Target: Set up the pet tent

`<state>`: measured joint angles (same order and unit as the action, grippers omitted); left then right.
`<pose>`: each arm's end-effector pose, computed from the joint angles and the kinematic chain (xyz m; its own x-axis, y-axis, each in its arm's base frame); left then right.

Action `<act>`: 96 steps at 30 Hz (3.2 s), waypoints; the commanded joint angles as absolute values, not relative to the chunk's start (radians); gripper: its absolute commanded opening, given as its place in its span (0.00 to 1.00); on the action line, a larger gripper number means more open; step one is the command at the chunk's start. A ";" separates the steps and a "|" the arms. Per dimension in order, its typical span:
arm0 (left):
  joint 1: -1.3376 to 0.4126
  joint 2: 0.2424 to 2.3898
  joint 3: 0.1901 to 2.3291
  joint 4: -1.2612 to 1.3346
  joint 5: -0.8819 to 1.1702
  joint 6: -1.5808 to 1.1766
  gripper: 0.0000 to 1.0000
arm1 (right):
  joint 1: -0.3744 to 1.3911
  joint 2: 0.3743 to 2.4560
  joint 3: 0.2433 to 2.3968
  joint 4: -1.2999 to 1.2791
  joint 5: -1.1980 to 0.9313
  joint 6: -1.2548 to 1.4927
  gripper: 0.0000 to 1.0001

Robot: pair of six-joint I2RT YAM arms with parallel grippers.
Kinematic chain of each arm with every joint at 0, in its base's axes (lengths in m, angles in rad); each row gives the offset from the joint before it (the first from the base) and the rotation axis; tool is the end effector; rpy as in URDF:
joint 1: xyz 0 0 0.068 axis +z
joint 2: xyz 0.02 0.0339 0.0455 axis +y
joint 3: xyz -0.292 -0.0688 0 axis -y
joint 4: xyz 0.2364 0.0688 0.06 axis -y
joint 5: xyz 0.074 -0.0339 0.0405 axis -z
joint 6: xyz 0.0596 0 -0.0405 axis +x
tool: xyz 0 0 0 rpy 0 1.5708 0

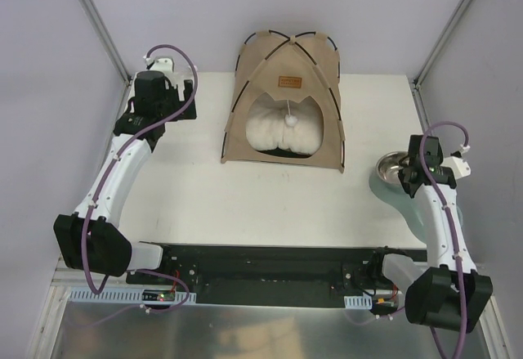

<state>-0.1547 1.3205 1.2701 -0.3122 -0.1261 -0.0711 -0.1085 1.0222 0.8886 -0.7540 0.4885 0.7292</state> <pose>0.3087 -0.0406 0.3972 -0.3522 -0.0164 -0.9358 0.0117 0.9997 -0.0219 0.1858 -0.0484 0.2924 -0.3150 0.6261 -0.7132 0.8046 0.5747 0.1492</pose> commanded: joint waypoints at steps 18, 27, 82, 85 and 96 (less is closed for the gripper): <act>-0.054 1.351 1.335 -0.317 -0.144 -0.175 0.99 | -0.192 1.111 0.929 -0.736 0.532 0.657 0.82; 0.102 1.531 1.491 -0.414 -0.111 -0.445 0.98 | -0.192 1.110 1.028 -0.730 0.448 0.621 0.83; 0.206 2.623 2.228 0.163 0.587 -0.459 0.96 | -0.032 1.368 1.313 -0.746 0.296 0.517 0.88; 0.177 2.576 2.160 0.155 0.615 -0.401 0.98 | -0.032 1.370 1.302 -0.739 0.290 0.523 0.88; 0.077 2.477 2.046 0.006 0.575 -0.229 0.98 | -0.032 1.347 1.279 -0.736 0.296 0.517 0.88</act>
